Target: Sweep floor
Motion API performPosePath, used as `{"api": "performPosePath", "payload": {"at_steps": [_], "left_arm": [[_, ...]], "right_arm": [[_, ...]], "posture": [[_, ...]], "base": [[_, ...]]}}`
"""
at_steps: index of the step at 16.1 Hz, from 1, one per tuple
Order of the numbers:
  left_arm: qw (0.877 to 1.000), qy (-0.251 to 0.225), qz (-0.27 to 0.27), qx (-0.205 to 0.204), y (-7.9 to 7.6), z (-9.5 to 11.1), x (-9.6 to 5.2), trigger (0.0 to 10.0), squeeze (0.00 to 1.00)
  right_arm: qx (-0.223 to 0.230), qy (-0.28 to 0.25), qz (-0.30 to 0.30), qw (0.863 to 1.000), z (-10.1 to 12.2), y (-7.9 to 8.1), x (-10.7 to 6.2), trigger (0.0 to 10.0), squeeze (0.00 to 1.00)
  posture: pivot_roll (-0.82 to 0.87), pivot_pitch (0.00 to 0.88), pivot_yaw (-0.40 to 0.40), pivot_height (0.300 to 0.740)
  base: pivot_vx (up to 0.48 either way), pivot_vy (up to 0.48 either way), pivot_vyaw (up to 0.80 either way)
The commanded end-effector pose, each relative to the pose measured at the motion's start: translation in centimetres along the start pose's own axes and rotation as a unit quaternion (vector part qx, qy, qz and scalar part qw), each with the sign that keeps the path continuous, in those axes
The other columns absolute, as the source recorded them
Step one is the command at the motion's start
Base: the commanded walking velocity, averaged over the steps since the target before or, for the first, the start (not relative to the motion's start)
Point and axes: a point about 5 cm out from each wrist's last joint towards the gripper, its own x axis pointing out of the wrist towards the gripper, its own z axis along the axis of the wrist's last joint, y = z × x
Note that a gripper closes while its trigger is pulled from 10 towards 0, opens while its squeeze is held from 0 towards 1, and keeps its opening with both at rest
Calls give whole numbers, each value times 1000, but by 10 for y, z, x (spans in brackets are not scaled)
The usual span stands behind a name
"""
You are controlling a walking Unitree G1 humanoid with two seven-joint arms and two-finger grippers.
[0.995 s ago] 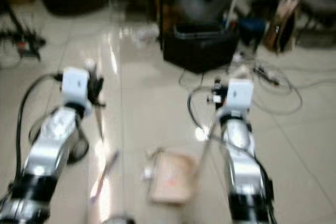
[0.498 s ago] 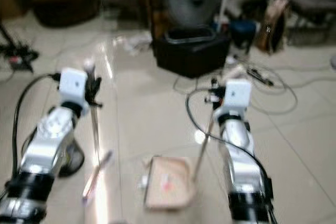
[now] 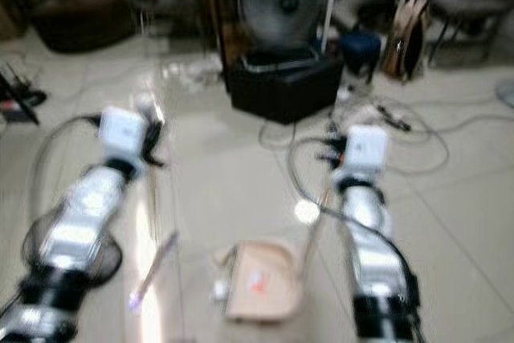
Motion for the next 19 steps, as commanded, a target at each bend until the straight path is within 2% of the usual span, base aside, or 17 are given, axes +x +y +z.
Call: {"api": "performPosePath", "payload": {"at_steps": [1,14,19], "left_arm": [[1000,-15,13,7,11,6,-1,10000,0],[1000,-14,5,12,10,4,2,10000,0],[1000,-8,13,13,13,3,5,10000,0]], "right_arm": [[-11,-15,-1,1000,6,2,1,10000,0],[-17,-16,-12,1000,5,-4,2,10000,0],[-20,-42,-19,999,12,-5,3,10000,0]], "posture": [[42,0,44,740],[41,0,55,740],[38,7,55,740]], "base": [[0,0,0],[0,0,0],[0,0,0]]}}
